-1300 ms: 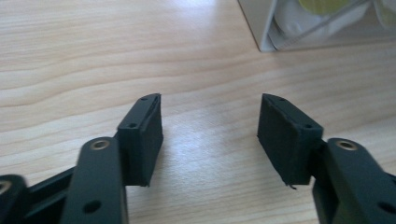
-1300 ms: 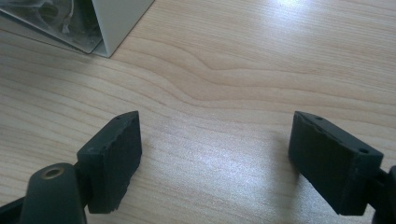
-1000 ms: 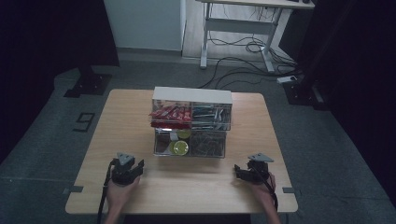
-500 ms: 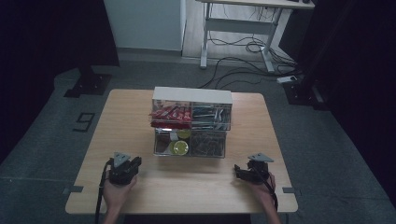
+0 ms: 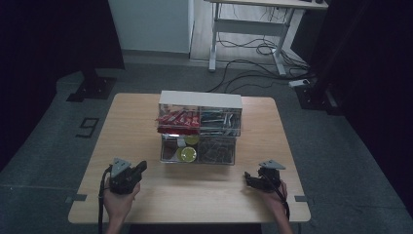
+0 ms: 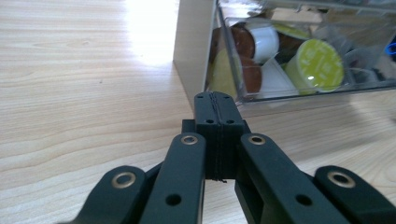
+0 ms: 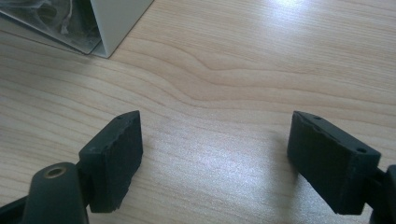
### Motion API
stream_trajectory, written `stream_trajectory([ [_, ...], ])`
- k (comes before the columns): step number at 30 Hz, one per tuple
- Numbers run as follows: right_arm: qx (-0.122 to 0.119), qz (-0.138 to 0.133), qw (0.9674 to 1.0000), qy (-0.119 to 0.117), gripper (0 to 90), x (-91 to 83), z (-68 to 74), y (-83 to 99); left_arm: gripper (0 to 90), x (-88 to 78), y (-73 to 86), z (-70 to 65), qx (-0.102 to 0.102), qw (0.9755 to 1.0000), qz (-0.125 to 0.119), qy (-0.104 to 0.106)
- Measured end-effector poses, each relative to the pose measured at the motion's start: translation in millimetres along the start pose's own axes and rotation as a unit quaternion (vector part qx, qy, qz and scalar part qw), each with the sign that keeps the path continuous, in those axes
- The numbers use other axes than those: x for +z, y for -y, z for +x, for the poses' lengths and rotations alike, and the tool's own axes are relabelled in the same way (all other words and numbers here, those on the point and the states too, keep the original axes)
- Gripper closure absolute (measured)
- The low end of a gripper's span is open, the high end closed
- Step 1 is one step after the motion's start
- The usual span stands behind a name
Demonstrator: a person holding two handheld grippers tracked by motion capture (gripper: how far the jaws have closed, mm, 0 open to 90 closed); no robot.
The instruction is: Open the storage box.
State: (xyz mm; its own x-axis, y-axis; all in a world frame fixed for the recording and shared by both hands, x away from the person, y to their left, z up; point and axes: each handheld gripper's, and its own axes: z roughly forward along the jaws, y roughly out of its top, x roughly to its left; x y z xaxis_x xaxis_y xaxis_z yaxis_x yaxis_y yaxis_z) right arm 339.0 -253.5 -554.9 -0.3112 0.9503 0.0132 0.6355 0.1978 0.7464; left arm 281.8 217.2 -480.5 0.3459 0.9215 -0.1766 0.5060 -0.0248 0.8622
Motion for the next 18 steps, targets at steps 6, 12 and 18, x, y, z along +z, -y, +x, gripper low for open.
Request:
stream_trajectory([
  [6, 0.002, -0.001, 1.0, 0.002, 19.4, -0.1, -0.3, 0.1, 90.0, -8.0, -6.8, -3.6, -0.002, 0.9999, -0.007, 0.009],
  [12, 0.002, -0.001, 1.0, 0.002, 19.5, -0.2, -0.3, 0.1, 90.0, -10.7, -11.1, -9.6, -0.004, 0.9997, -0.003, 0.023],
  [18, 0.004, -0.002, 1.0, 0.004, 20.3, -0.3, -0.3, 0.2, 90.0, -10.8, -17.0, -15.7, 0.005, 0.9991, 0.001, 0.042],
])
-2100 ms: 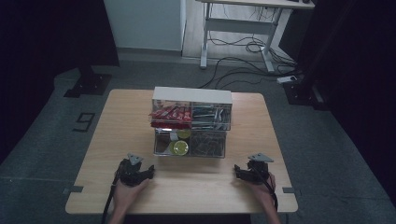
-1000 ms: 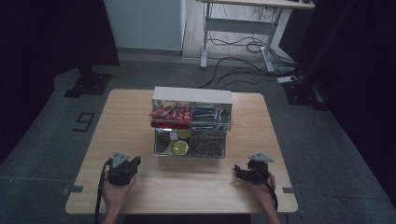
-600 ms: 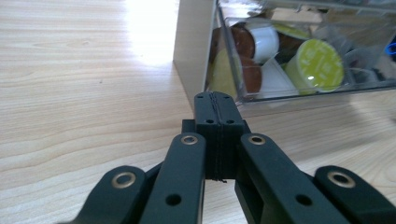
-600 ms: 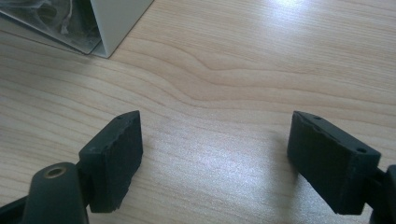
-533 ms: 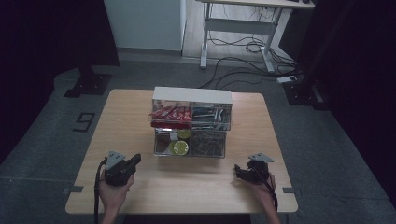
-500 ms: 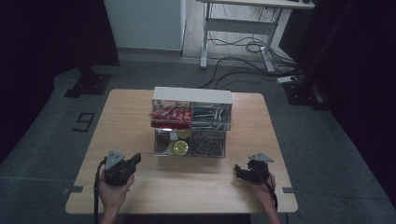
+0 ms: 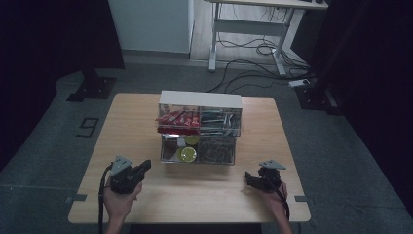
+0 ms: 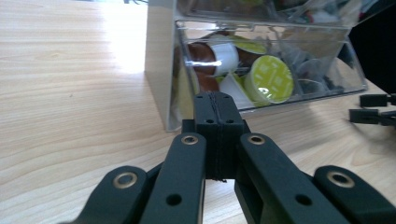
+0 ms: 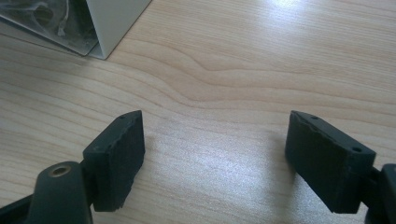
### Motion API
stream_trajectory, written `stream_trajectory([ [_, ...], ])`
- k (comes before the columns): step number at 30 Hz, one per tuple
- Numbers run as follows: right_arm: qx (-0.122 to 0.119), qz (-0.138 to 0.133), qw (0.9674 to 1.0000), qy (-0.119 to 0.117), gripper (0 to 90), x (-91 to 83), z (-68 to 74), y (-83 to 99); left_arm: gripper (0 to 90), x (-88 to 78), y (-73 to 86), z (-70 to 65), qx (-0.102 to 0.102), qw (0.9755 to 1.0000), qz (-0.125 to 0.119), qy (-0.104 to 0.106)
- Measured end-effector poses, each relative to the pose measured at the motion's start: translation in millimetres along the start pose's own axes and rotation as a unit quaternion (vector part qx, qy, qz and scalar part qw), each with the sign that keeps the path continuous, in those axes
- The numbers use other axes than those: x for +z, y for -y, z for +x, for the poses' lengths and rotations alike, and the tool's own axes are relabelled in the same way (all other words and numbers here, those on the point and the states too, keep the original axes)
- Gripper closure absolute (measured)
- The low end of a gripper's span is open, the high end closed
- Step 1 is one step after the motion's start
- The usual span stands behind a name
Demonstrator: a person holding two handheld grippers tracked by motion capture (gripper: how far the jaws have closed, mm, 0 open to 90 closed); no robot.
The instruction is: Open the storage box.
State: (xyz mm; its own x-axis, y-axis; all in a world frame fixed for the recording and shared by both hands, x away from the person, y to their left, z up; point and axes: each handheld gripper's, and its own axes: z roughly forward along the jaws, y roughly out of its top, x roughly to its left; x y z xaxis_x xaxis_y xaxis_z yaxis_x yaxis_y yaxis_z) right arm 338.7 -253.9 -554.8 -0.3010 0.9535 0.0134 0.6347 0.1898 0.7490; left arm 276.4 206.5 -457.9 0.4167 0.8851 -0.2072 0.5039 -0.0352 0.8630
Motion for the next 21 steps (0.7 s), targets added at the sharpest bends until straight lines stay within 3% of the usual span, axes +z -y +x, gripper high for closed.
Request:
stream_trajectory([
  [8, 0.002, -0.001, 1.0, 0.003, 20.6, -0.7, -0.5, 0.6, 90.0, -1.0, -9.7, -8.7, 0.018, 0.9998, -0.006, 0.008],
  [21, 0.003, -0.001, 1.0, 0.004, 20.7, -1.3, -1.0, 1.2, 90.0, 0.6, -34.8, -22.7, 0.025, 0.999, -0.015, 0.034],
])
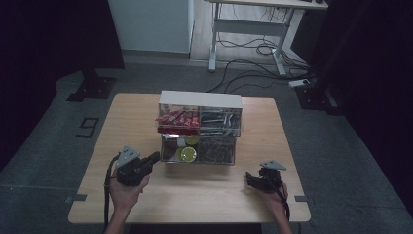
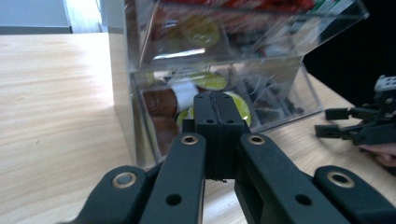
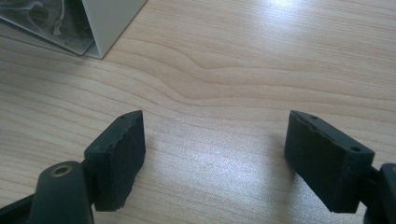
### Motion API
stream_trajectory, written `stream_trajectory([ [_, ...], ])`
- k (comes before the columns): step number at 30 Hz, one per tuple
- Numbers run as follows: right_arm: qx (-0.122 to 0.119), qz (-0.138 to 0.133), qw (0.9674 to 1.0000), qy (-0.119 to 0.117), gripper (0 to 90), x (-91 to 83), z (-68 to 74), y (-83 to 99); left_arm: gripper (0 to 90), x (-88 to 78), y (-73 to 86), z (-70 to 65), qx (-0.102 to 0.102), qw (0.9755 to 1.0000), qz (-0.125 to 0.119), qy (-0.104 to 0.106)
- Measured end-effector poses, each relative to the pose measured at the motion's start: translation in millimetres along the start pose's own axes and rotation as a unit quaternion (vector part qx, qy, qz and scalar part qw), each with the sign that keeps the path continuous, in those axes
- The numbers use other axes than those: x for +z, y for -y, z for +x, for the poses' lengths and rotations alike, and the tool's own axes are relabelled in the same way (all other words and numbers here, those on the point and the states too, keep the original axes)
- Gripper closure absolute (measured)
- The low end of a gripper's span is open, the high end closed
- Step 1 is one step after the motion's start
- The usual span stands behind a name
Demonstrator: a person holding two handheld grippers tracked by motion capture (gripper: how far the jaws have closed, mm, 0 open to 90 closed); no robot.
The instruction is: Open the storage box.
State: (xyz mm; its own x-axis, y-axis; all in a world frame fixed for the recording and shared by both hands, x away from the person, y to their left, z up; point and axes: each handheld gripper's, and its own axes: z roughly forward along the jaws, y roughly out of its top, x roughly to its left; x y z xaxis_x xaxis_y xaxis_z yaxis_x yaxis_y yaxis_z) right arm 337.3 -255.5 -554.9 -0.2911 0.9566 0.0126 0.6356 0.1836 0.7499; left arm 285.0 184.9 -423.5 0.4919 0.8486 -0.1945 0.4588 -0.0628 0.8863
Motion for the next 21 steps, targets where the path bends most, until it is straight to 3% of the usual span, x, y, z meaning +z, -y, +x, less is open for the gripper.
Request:
stream_trajectory([
  [21, 0.0, 0.0, 1.0, 0.0, 20.8, -0.1, 0.0, 0.0, 90.0, 3.7, -37.2, -17.4, 0.009, 0.9992, -0.008, 0.038],
])
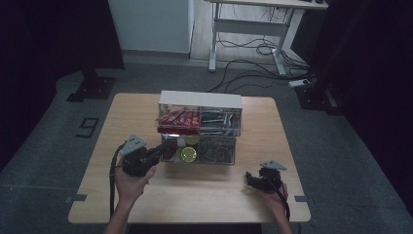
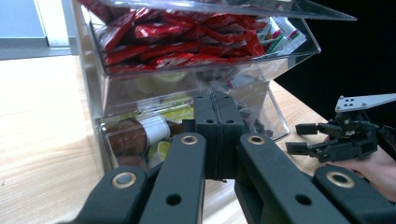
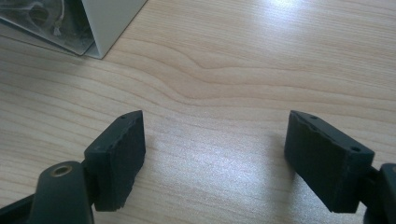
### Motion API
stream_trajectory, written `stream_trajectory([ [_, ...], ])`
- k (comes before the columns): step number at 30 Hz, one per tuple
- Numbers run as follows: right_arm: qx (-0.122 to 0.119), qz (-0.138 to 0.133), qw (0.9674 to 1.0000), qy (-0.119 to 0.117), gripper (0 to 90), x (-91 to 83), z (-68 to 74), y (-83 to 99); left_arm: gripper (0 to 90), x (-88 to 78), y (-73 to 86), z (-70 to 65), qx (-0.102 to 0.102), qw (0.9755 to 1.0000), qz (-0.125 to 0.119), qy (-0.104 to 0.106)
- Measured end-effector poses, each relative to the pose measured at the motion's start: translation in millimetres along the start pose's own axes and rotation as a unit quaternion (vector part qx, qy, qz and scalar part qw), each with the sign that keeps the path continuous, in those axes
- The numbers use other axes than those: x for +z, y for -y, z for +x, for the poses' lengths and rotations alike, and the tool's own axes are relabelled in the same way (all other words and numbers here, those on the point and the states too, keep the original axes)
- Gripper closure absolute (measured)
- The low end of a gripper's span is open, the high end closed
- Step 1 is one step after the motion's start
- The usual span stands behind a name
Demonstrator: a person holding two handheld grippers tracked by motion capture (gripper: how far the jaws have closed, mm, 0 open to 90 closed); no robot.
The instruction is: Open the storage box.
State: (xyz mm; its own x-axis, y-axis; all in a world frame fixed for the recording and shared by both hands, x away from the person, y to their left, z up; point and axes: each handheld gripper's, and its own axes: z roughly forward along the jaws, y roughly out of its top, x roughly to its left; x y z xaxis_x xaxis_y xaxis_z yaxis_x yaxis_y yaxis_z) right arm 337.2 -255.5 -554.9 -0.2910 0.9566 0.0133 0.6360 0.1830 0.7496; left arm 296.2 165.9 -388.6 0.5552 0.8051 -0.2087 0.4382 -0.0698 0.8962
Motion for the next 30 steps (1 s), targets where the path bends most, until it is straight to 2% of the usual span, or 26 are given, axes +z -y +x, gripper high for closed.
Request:
stream_trajectory([
  [11, -0.001, 0.0, 1.0, 0.0, 20.7, 0.0, -0.1, 0.0, 90.0, 10.2, -13.4, -3.4, 0.003, 0.9999, 0.004, 0.015],
  [21, -0.001, 0.0, 1.0, 0.0, 20.7, 0.0, -0.1, 0.0, 90.0, 18.3, -27.1, -8.8, 0.013, 0.9997, 0.006, 0.019],
  [30, 0.0, 0.0, 1.0, 0.001, 20.7, 0.1, 0.0, 0.0, 90.0, 27.4, -33.5, -6.4, 0.003, 0.9996, 0.009, 0.026],
])
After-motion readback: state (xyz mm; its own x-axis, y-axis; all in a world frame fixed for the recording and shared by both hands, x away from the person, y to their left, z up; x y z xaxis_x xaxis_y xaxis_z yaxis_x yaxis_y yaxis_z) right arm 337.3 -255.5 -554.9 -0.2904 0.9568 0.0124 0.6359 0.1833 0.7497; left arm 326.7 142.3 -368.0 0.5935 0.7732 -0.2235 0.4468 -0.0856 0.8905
